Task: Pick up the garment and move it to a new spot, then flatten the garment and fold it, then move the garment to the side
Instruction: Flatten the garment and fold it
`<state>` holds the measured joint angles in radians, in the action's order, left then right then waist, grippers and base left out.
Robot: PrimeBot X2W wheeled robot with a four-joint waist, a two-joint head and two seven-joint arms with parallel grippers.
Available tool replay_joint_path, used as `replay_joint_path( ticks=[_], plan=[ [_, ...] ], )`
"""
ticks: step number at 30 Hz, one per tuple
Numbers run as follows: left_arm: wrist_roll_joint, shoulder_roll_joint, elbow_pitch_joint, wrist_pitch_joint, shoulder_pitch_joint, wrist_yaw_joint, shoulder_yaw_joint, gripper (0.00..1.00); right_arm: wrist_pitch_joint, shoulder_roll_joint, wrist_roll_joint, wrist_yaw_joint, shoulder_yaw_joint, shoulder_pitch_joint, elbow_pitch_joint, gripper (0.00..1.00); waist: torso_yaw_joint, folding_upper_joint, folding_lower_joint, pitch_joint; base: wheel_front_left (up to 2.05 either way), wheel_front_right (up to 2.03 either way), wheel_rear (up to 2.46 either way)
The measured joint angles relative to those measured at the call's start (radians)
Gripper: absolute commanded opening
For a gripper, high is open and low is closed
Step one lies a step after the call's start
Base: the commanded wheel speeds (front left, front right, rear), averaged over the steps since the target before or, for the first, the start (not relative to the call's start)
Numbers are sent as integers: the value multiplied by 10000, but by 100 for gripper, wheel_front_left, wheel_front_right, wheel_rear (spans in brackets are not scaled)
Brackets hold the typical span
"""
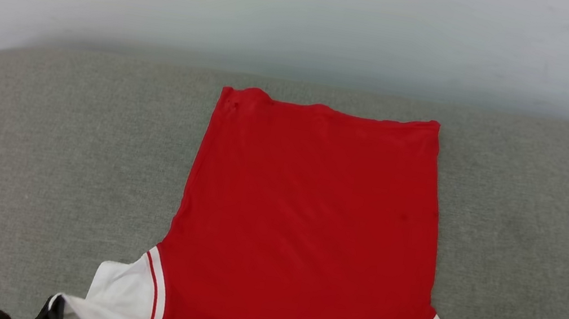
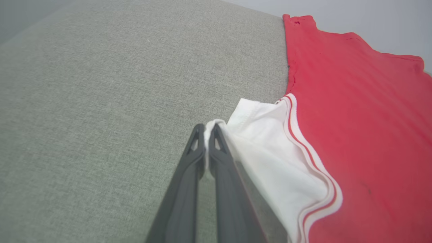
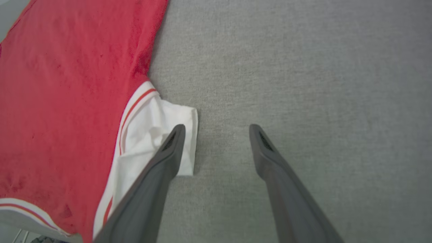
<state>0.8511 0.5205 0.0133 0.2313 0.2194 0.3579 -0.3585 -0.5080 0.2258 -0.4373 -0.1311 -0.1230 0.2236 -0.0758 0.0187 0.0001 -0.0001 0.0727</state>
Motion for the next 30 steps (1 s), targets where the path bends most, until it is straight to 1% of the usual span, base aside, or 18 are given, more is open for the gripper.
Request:
replay_joint_path(
  ticks=[2,5,9,12,14,17,20,24,28,30],
  plan=[
    [-155,-42,-65,61,-202,-59,-4,0,205,-44,-8,2,-412,-732,144,100,43,0,1,175,0,0,0],
    [-403,-151,-249,115,-639,-146,-52,0,522,-35,-77,2,-917,-2108,732,100,150,0,2,513,0,0,0],
    [-802,-290,-652,190,-1242,-198,-130,0,742,282,-176,2,-1231,-4069,1818,100,397,0,2,1076,0,0,0],
    [-1112,-522,-1005,245,-1769,-324,-192,0,587,587,-546,2,-1346,-5657,2529,100,676,0,3,1539,0,0,0],
    [-1269,-679,-1149,268,-2042,-424,-221,0,215,846,-642,2,-1292,-6706,3030,100,878,0,3,1872,0,0,0],
    [-1597,-972,-1267,274,-2453,-589,-362,0,-623,1313,-625,2,-1112,-8087,3774,100,1215,0,4,2361,0,0,0],
    [-1918,-1252,-1496,286,-2837,-715,-439,0,-1981,1632,-447,2,-926,-9387,4422,100,1563,0,4,2859,0,0,0],
    [-2316,-1639,-1833,288,-3200,-951,-443,0,-3843,1712,6,2,-886,-10737,5221,100,2014,-1,4,3470,0,0,0],
    [-2677,-2006,-2090,288,-3414,-1225,-318,0,-4995,1572,698,2,-1045,-11494,5726,100,2436,0,4,4010,0,0,0],
    [-2803,-2180,-2104,288,-3488,-1390,-278,0,-5285,1440,917,2,-1137,-11655,5869,100,2641,0,4,4234,0,0,0]
  ],
)
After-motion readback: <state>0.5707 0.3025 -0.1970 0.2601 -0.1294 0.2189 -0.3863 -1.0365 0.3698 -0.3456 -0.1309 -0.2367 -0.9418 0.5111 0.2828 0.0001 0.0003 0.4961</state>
